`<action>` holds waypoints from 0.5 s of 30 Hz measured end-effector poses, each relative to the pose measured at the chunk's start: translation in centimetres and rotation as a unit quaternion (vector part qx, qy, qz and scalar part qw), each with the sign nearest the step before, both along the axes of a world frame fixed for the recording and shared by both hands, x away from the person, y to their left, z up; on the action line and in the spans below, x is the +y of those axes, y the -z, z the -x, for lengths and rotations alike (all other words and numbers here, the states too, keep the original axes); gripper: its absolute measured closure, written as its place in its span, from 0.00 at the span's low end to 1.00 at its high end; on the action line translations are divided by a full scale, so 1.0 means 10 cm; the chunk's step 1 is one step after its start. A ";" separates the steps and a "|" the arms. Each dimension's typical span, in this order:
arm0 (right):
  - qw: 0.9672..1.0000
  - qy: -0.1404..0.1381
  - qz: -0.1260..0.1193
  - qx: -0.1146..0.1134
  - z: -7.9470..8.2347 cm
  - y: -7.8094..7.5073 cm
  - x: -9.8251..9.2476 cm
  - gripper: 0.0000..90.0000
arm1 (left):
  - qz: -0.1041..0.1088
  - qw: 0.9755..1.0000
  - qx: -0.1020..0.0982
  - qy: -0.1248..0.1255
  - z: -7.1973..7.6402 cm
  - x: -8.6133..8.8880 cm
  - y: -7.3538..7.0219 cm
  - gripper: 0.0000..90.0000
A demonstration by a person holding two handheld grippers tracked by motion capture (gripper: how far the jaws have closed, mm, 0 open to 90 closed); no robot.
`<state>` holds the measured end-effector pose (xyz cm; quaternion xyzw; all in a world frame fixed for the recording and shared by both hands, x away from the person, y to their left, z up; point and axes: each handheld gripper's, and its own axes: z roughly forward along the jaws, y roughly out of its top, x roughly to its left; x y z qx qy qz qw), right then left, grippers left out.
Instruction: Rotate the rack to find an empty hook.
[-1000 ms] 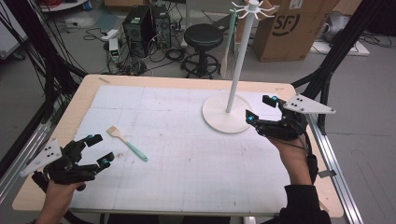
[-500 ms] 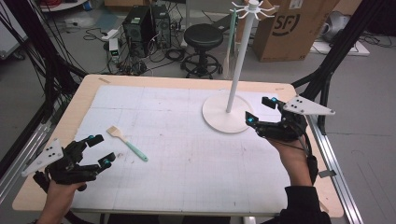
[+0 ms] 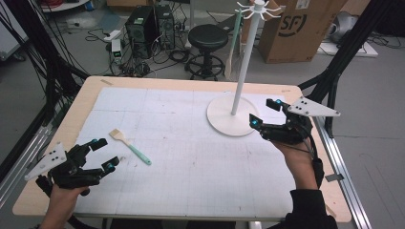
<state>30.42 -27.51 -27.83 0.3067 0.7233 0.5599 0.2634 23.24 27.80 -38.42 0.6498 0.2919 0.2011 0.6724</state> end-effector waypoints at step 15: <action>1.000 0.016 -0.021 -0.008 0.13 0.16 -0.10 0.19 | 0.001 1.000 -0.002 -0.020 0.01 0.07 0.00 0.20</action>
